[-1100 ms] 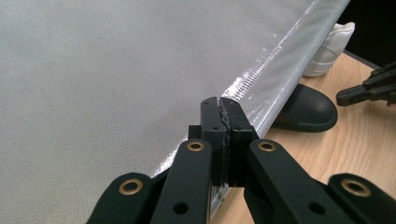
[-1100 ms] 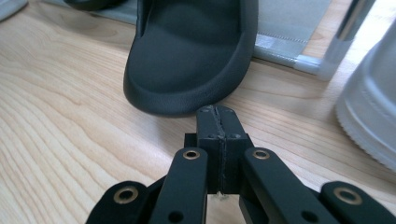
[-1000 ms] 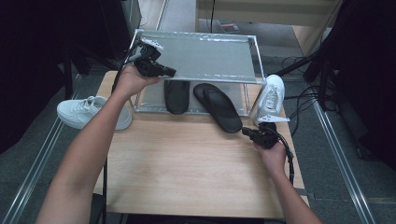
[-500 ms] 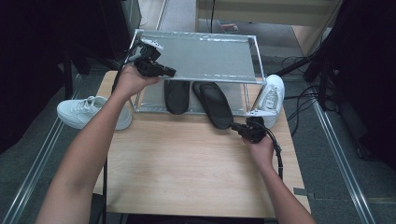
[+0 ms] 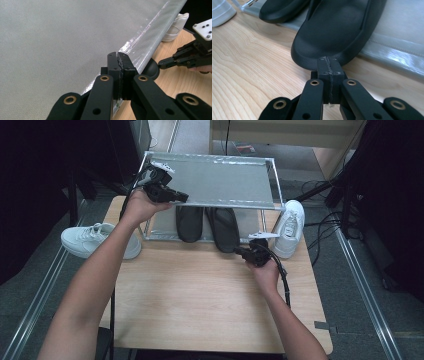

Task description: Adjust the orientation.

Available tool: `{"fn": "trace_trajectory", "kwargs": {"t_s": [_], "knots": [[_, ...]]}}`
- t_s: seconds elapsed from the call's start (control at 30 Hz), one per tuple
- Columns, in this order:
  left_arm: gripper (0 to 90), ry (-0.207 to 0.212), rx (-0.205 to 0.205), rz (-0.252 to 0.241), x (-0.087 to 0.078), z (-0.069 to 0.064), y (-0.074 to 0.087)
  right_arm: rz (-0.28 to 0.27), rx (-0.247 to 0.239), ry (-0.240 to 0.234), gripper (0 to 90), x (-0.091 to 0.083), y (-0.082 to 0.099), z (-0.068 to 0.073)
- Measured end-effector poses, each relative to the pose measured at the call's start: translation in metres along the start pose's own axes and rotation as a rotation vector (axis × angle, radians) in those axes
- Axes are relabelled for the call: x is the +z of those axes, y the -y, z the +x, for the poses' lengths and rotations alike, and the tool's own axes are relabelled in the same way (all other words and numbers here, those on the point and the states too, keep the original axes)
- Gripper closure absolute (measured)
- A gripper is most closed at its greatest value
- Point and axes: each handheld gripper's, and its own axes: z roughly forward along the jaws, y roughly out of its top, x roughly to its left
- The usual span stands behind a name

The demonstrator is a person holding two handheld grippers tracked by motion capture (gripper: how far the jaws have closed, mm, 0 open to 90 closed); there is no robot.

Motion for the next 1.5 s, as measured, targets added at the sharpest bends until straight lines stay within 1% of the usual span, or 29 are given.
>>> {"fn": "trace_trajectory", "kwargs": {"t_s": [0.03,0.07,0.1,0.3,0.37,0.43,0.5,0.6,0.73,0.8,0.87,0.93,0.97,1.03,1.07,1.1,1.17,1.2,1.23,1.27,1.3,1.33,1.4,1.43,1.5], "knots": [[90.0,0.000,-0.001,0.000,0.000,0.000,0.000,0.006,0.006,-0.004,90.0,0.002,-0.002,0.002],[90.0,0.000,-0.002,-0.001,0.000,0.000,0.000,0.001,-0.002,-0.004,90.0,0.005,-0.003,0.003],[90.0,0.000,-0.002,-0.001,0.000,0.000,0.000,0.005,0.002,-0.007,90.0,0.008,-0.005,0.005],[90.0,-0.002,-0.006,-0.009,0.000,0.000,0.001,0.012,-0.009,-0.017,90.0,0.022,-0.014,0.015],[90.0,0.002,-0.010,-0.011,0.000,0.000,0.001,0.012,-0.004,-0.024,90.0,0.027,-0.016,0.019],[90.0,0.000,-0.006,-0.009,0.000,0.000,0.001,0.012,0.008,-0.031,90.0,0.032,-0.017,0.022],[90.0,0.001,-0.003,-0.008,0.000,0.000,0.001,0.013,0.007,-0.033,90.0,0.036,-0.019,0.026],[90.0,0.001,-0.004,-0.009,0.000,0.000,0.001,0.016,-0.005,-0.032,90.0,0.042,-0.023,0.031],[90.0,-0.005,-0.006,-0.016,0.000,-0.001,0.002,0.021,-0.007,-0.025,90.0,0.048,-0.027,0.033],[90.0,-0.011,-0.001,-0.015,0.000,-0.002,0.002,0.021,0.011,-0.027,90.0,0.050,-0.028,0.033],[88.7,-0.016,-0.001,-0.010,-0.001,-0.002,0.002,0.023,0.012,-0.026,90.0,0.051,-0.029,0.034],[87.3,-0.010,-0.014,-0.018,-0.002,-0.001,0.003,0.017,0.015,-0.041,90.0,0.048,-0.028,0.035],[85.8,-0.004,-0.020,-0.022,-0.003,0.001,0.005,0.014,0.008,-0.037,90.0,0.046,-0.028,0.036],[83.9,0.004,-0.035,-0.030,-0.003,0.003,0.006,0.006,-0.034,-0.014,88.5,0.039,-0.027,0.040],[83.8,0.004,-0.042,-0.032,-0.003,0.002,0.006,-0.013,-0.034,-0.022,88.0,0.035,-0.026,0.042],[83.3,0.000,-0.046,-0.033,-0.003,0.002,0.006,-0.017,-0.031,-0.037,86.7,0.031,-0.025,0.044],[78.5,0.005,-0.052,-0.025,-0.004,0.001,0.004,-0.027,-0.052,-0.037,84.4,0.024,-0.024,0.048],[75.8,0.008,-0.058,-0.026,-0.005,0.000,0.003,-0.031,-0.050,-0.045,82.8,0.020,-0.022,0.049],[72.6,0.009,-0.054,-0.023,-0.006,-0.001,0.002,-0.034,-0.051,-0.059,80.7,0.017,-0.021,0.050],[68.7,-0.001,-0.049,-0.016,-0.007,-0.004,0.000,-0.033,-0.052,-0.071,77.2,0.014,-0.021,0.051],[62.0,-0.002,-0.047,-0.013,-0.009,-0.008,-0.001,-0.031,-0.054,-0.082,73.4,0.010,-0.020,0.052],[56.7,0.000,-0.035,-0.003,-0.011,-0.012,-0.002,-0.026,-0.049,-0.097,70.0,0.007,-0.019,0.052],[52.3,-0.005,0.002,0.004,-0.017,-0.021,-0.002,-0.014,-0.021,-0.143,65.5,0.001,-0.019,0.052],[50.4,-0.004,0.013,0.006,-0.020,-0.024,-0.001,-0.015,-0.020,-0.158,64.9,-0.002,-0.018,0.052],[46.2,0.016,0.033,0.024,-0.025,-0.032,-0.001,-0.018,-0.042,-0.153,62.5,-0.008,-0.018,0.054]]}}
